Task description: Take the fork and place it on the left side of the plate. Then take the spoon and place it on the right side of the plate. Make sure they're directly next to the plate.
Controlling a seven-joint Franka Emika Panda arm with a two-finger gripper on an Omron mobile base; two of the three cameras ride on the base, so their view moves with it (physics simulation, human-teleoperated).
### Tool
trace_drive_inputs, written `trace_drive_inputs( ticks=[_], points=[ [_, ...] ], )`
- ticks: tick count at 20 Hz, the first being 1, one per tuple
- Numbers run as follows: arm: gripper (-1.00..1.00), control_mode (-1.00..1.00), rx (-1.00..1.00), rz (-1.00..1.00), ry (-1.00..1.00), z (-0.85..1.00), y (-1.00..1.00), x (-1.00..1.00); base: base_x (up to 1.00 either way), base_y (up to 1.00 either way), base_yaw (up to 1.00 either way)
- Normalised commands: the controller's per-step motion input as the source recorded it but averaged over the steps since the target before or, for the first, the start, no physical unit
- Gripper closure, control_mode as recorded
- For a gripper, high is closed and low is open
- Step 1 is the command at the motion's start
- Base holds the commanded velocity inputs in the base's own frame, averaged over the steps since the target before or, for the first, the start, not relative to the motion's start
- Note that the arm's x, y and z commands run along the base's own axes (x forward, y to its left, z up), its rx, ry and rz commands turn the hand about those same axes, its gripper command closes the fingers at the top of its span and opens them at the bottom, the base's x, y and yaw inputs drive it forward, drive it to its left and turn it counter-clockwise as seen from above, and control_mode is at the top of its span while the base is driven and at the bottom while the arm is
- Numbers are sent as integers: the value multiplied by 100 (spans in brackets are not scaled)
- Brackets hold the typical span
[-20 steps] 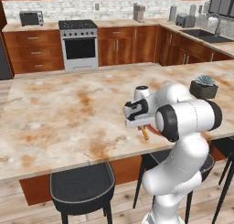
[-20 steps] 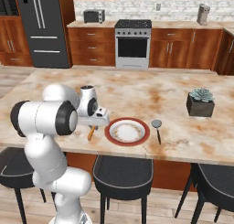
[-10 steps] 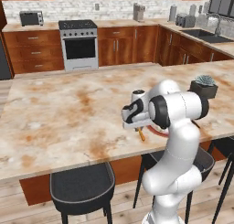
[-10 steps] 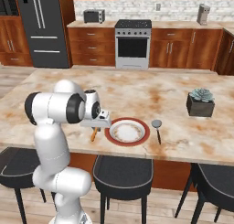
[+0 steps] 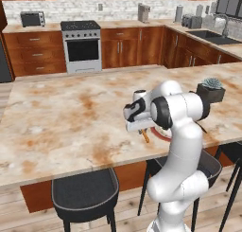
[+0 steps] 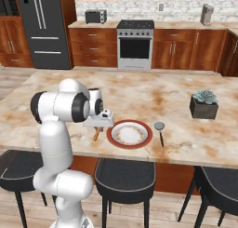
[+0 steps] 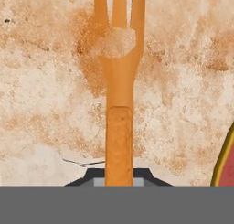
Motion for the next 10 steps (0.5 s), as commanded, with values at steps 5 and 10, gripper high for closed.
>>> trace_drive_inputs(
  ticks=[5, 10],
  points=[
    [-100, -100, -2, 0, -7, -17, 4, -24, 0, 0, 0],
    [-100, -100, 0, 0, -17, 49, 0, -50, 0, 0, 0]
  ],
)
